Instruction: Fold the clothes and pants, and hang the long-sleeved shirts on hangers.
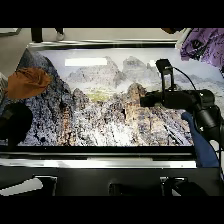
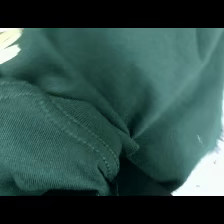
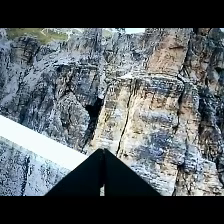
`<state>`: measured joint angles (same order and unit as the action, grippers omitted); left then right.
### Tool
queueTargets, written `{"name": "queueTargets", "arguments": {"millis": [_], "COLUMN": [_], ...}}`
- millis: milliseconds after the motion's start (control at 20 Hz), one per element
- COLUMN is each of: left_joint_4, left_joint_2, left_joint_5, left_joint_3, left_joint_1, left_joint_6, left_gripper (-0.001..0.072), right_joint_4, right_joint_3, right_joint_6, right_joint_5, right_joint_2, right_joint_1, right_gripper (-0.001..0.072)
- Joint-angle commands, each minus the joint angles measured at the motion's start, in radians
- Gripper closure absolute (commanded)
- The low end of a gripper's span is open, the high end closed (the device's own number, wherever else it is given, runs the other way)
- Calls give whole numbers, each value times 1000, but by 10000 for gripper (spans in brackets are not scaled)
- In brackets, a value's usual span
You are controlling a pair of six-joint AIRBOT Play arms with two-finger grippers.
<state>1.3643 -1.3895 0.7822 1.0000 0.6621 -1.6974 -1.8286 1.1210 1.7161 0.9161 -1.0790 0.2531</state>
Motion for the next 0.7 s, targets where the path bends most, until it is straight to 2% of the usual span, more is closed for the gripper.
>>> {"name": "queueTargets", "arguments": {"millis": [0, 50, 200, 350, 500, 600, 650], "left_joint_4": [-197, -228, -298, -330, -322, -315, -315], "left_joint_2": [10, 36, 132, 199, 171, 114, 81], "left_joint_5": [168, 218, 331, 332, 195, 64, 13], "left_joint_3": [27, 27, 27, 27, 18, 17, 17], "left_joint_1": [-82, -144, -393, -697, -1003, -1155, -1210], "left_joint_6": [130, 147, 127, -6, -161, -269, -304], "left_gripper": [693, 693, 693, 692, 690, 690, 685], "right_joint_4": [-3, -3, -3, 3, 45, 75, 83], "right_joint_3": [1, 1, 1, 1, 1, 1, 1], "right_joint_6": [-16, -42, -78, -82, -82, -82, -82], "right_joint_5": [86, 124, 203, 229, 247, 254, 262], "right_joint_2": [1, 2, 17, 51, 71, 71, 71], "right_joint_1": [1, 1, 1, 1, 1, 1, 1], "right_gripper": [678, 679, 679, 679, 671, 555, 555]}}
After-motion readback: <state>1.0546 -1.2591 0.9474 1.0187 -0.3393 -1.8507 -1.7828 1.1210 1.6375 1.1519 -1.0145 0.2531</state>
